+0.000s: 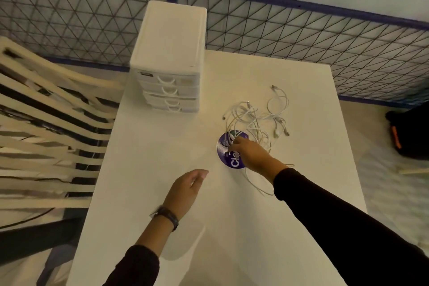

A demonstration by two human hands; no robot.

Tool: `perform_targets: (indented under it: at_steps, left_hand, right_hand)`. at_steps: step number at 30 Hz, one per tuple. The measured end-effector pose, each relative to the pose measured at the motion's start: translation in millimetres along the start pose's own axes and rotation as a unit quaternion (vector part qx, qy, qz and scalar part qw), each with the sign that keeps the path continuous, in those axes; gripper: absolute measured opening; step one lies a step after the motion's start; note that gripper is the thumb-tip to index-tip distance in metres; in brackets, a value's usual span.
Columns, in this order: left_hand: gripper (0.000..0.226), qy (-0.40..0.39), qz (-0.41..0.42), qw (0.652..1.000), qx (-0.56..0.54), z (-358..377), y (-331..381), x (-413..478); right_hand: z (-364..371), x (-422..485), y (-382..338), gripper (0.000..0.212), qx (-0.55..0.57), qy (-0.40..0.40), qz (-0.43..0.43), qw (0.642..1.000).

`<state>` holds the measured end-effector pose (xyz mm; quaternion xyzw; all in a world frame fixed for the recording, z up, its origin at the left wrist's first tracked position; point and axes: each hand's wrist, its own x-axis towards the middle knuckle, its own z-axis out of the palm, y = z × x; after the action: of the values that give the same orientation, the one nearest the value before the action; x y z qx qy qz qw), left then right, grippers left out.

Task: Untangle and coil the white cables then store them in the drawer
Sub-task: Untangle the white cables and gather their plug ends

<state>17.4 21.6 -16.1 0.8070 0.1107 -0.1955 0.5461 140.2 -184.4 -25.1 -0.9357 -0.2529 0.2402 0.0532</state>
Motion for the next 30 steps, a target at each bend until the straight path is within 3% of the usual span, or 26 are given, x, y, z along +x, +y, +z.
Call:
perform_targets:
  at_steps: [6, 10, 12, 15, 23, 25, 27, 30]
  left_hand:
    - [0.023, 0.016, -0.012, 1.0, -0.019, 4.0, -1.8, -11.5]
    - [0.022, 0.028, -0.007, 0.999, -0.037, 10.7, 1.3, -17.4]
    - [0.02, 0.029, 0.005, 0.999, -0.038, 14.1, 6.3, -18.7]
    - [0.021, 0.033, 0.02, 0.998, -0.044, 18.7, 19.5, -19.4]
    - [0.017, 0.065, 0.099, 0.986, -0.12, 29.6, 76.2, -30.8]
    - [0.019, 0.067, 0.119, 0.982, -0.127, 34.9, 93.9, -35.2]
    - [0.016, 0.066, 0.14, 0.98, -0.127, 42.7, 113.0, -38.8]
    - [0.043, 0.034, 0.171, 0.98, -0.093, 61.2, 143.5, -41.7]
  right_hand:
    - [22.6, -11.6, 3.8, 0.028, -0.003, 0.058, -0.01, 0.998]
    - [0.6, -38.0, -9.2, 0.013, 0.126, 0.237, -0.022, 0.963]
    - [-27.1, -59.5, -17.5, 0.012, 0.253, 0.323, 0.015, 0.912]
    - [-76.1, -101.1, -23.7, 0.01, 0.5, 0.352, 0.087, 0.786]
    - [-163.0, -198.4, -25.7, 0.013, 0.732, 0.377, -0.03, 0.567]
    - [-172.1, -210.7, -25.6, 0.014, 0.727, 0.381, -0.059, 0.568]
    - [-174.5, -213.8, -27.5, 0.012, 0.682, 0.398, -0.045, 0.612]
    - [-168.2, -210.5, -34.8, 0.012, 0.677, 0.387, -0.015, 0.627]
